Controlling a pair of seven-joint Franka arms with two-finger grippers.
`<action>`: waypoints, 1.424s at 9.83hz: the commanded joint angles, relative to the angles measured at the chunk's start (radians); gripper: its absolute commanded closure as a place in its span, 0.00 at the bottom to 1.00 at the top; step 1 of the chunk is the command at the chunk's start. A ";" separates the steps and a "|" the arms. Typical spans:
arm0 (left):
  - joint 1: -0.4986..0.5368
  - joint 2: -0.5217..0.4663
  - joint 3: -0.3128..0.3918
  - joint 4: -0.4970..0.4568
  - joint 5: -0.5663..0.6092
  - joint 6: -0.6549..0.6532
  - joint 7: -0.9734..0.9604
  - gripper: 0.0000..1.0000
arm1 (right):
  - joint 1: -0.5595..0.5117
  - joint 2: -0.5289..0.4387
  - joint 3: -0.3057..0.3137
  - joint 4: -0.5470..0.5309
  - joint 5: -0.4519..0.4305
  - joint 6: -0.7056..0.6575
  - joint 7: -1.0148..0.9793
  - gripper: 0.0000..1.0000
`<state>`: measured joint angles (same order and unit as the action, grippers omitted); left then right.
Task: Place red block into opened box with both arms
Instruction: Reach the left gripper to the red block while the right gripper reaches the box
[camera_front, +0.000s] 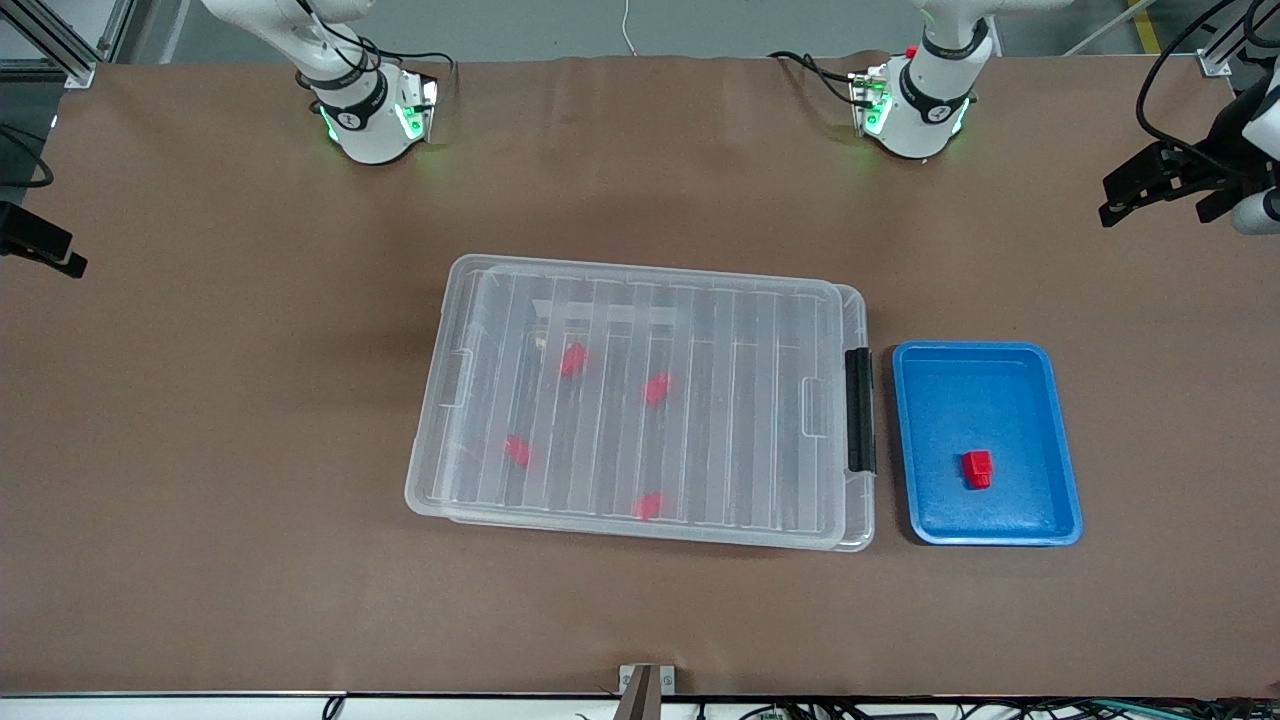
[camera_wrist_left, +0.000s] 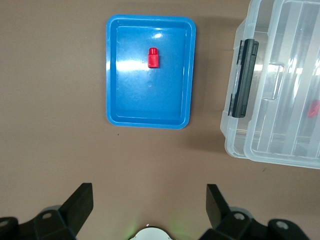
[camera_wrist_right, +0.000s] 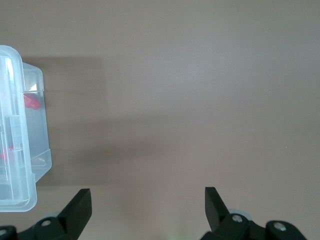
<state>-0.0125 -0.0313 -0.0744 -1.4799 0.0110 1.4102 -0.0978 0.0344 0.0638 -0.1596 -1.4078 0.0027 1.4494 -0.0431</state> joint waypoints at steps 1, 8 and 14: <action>0.000 0.016 0.002 -0.016 -0.003 -0.007 0.001 0.00 | -0.014 -0.007 0.011 -0.006 0.011 0.000 0.014 0.00; 0.008 0.342 0.007 -0.029 0.004 0.186 -0.065 0.00 | 0.154 -0.002 0.018 -0.005 -0.004 -0.007 -0.020 0.00; 0.039 0.687 0.010 -0.036 0.037 0.473 -0.072 0.00 | 0.327 0.289 0.018 -0.028 0.095 0.273 0.181 0.00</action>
<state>0.0109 0.5817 -0.0632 -1.5250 0.0277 1.8315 -0.1585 0.3485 0.3064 -0.1310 -1.4364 0.0568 1.6763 0.1083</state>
